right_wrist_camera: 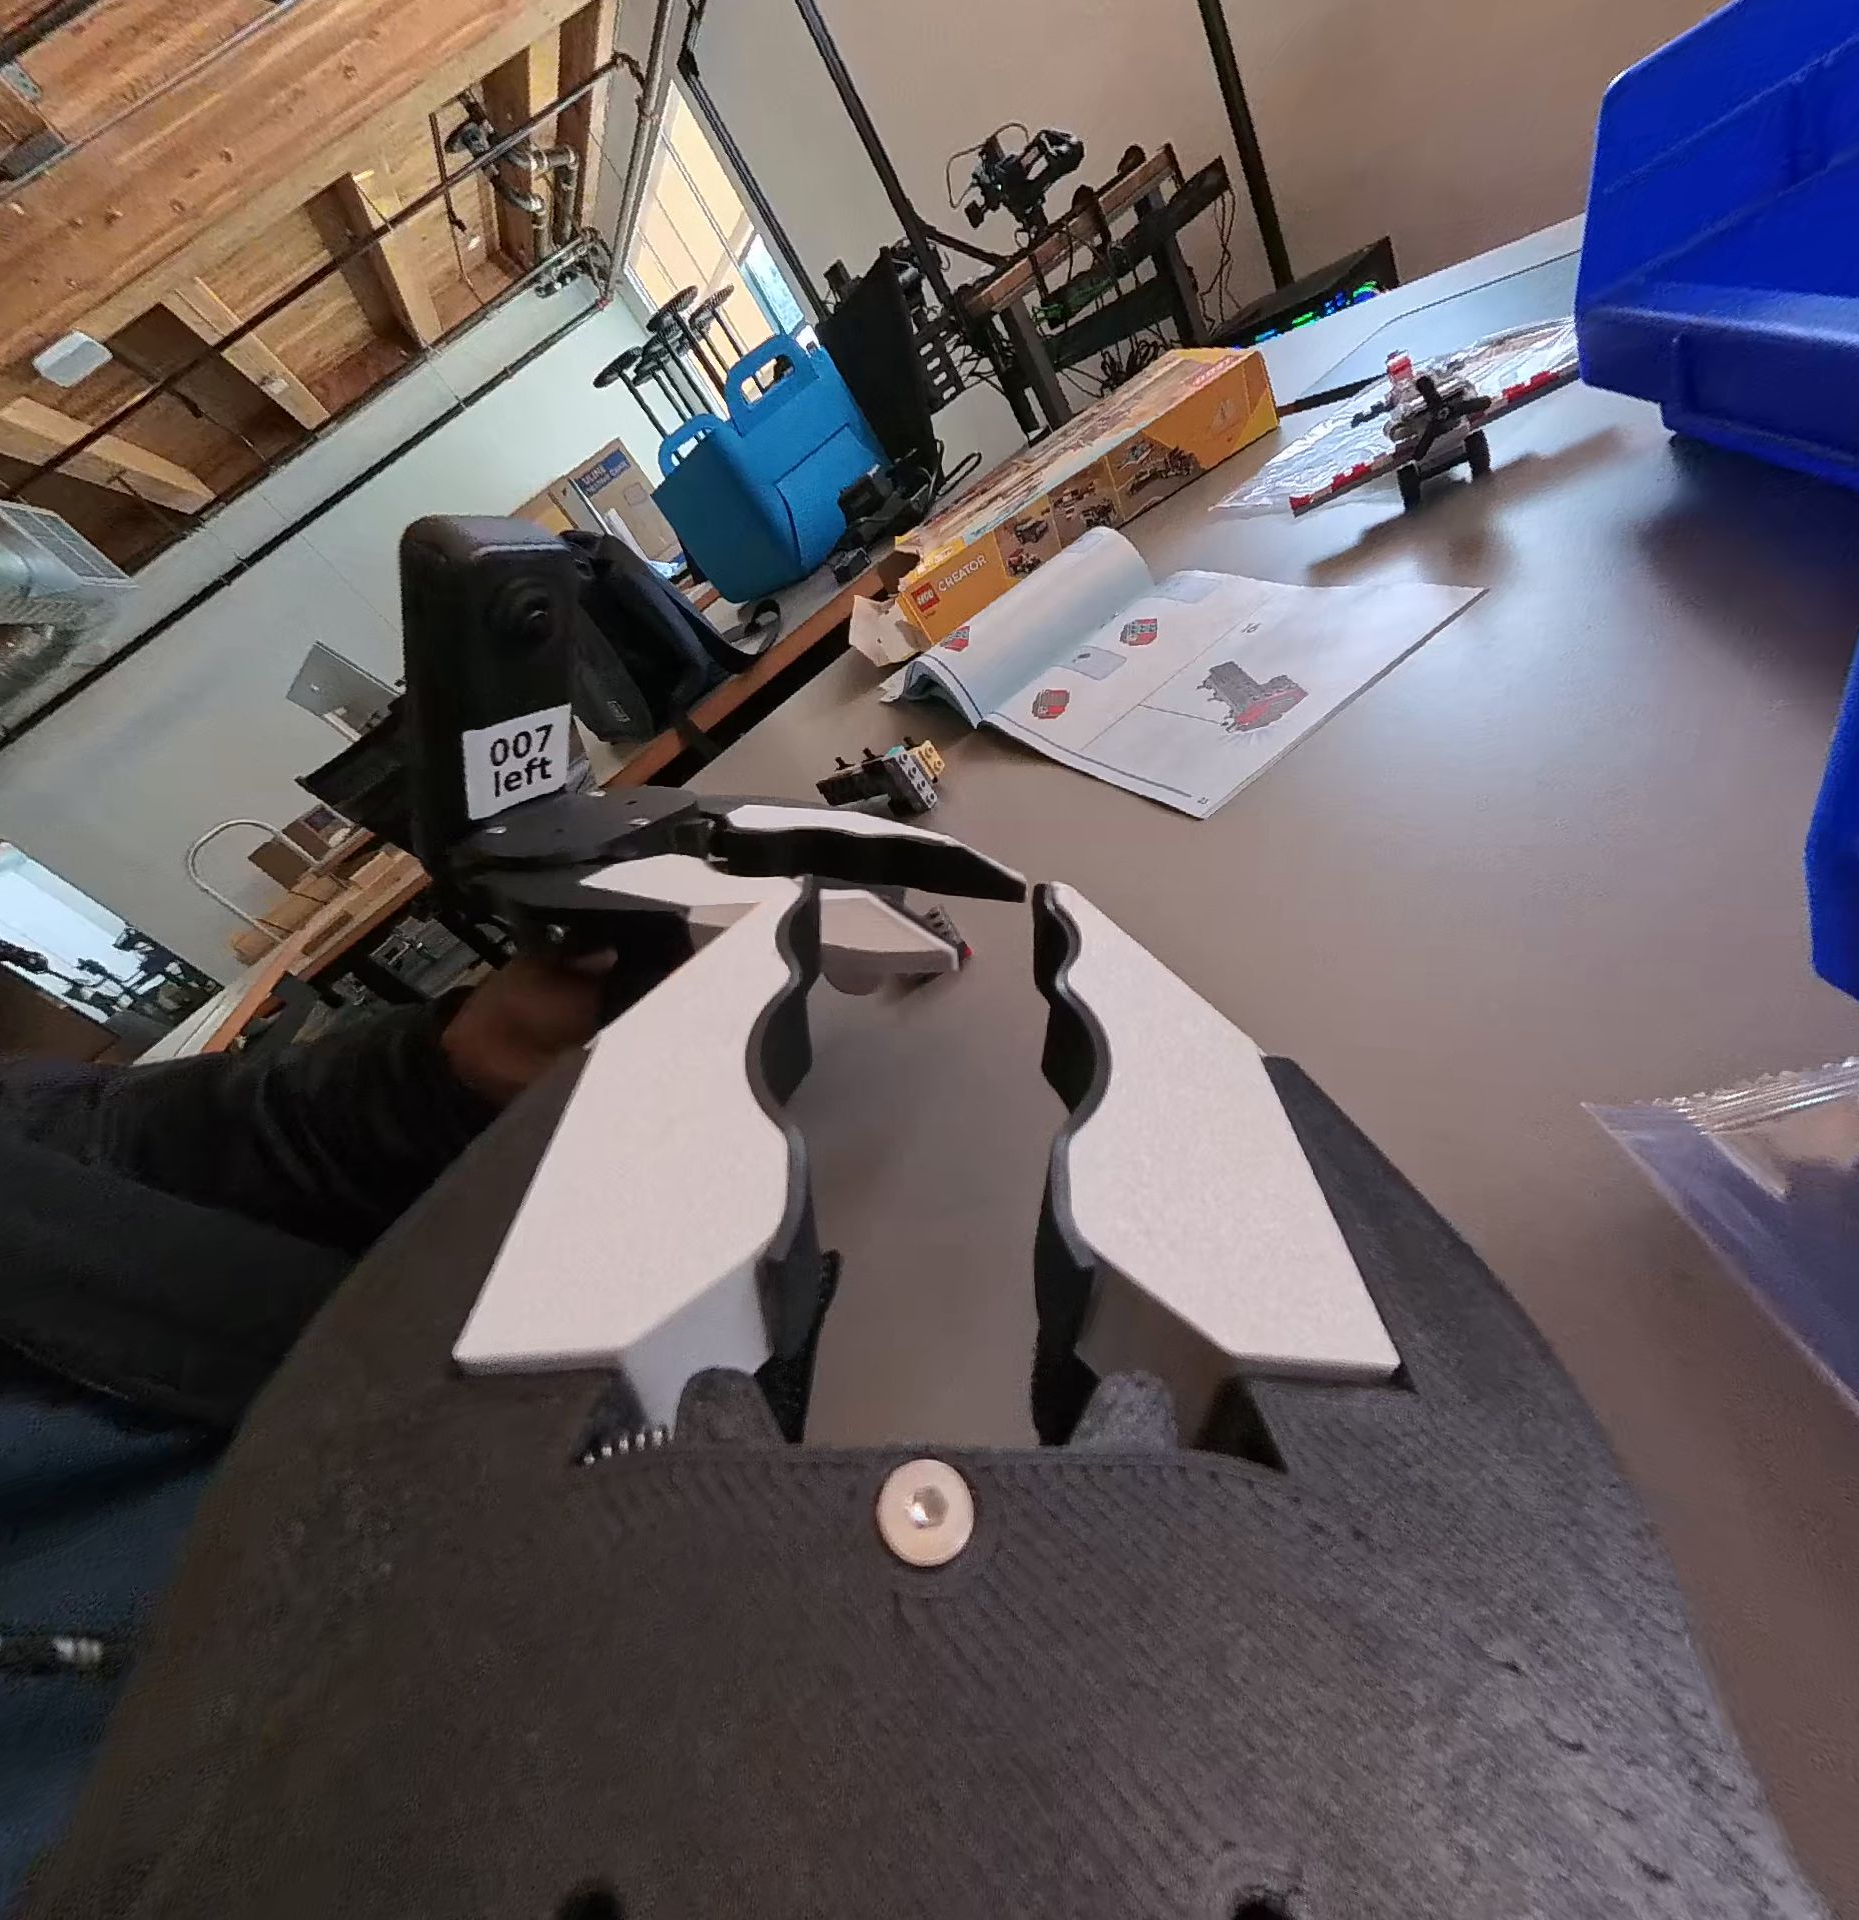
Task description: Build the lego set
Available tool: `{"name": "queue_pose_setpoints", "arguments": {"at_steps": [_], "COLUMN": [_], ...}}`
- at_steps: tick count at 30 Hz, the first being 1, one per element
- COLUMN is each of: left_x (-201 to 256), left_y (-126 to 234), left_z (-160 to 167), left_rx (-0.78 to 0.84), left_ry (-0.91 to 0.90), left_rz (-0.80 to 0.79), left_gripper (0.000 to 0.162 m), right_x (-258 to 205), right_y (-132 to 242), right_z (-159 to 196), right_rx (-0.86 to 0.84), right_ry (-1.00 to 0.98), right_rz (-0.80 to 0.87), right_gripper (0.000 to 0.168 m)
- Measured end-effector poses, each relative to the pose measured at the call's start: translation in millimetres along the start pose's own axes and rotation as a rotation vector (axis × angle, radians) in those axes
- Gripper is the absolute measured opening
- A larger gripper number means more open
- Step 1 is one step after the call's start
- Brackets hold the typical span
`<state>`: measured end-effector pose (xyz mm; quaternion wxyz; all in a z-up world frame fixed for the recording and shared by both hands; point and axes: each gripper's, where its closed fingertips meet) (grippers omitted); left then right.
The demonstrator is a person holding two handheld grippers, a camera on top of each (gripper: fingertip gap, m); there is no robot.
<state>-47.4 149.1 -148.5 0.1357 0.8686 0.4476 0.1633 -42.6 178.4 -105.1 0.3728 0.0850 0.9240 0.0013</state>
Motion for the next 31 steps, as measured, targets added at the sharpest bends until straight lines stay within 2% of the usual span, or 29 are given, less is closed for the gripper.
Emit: {"name": "queue_pose_setpoints", "arguments": {"at_steps": [11, 13, 16, 18, 21, 24, 27, 31], "left_x": [-0.2, 0.0, 15.1, 39.1, 98.6, 163.5, 221.1, 247.8], "left_y": [-10.1, -12.4, -29.9, -56.3, -108.5, -167.3, -225.6, -292.6], "left_z": [1.0, -18.6, -72.2, -112.3, -165.4, -189.9, -185.1, -139.1], "left_rx": [-0.09, -0.082, -0.081, -0.121, -0.201, -0.35, -0.509, -0.775], "left_ry": [-0.081, -0.125, -0.23, -0.33, -0.549, -0.727, -0.805, -0.925], "left_rz": [-0.047, -0.045, 0.055, 0.162, 0.332, 0.446, 0.544, 0.56], "left_gripper": [0.048, 0.047, 0.047, 0.045, 0.043, 0.04, 0.036, 0.035], "right_x": [-18.4, -22.4, -25.7, -26.1, -24.4, -22.3, -21.0, -21.4], "right_y": [6.3, 9.2, 13.0, 13.0, 10.6, 9.3, 9.0, 10.2], "right_z": [13.5, 19.1, 26.8, 31.0, 37.3, 40.0, 40.7, 42.2], "right_rx": [-0.074, -0.112, -0.166, -0.194, -0.23, -0.244, -0.245, -0.25], "right_ry": [-0.016, -0.02, -0.031, -0.036, -0.033, -0.035, -0.036, -0.035], "right_rz": [-0.122, -0.151, -0.179, -0.181, -0.159, -0.139, -0.126, -0.124], "right_gripper": [0.041, 0.041, 0.041, 0.041, 0.04, 0.04, 0.04, 0.04]}}
Point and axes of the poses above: each gripper's, where its closed fingertips meet, y back along the fingers, z out of its underside, x = y × z across the jaws, and after that the axes turned 12 degrees about -y, right-handed
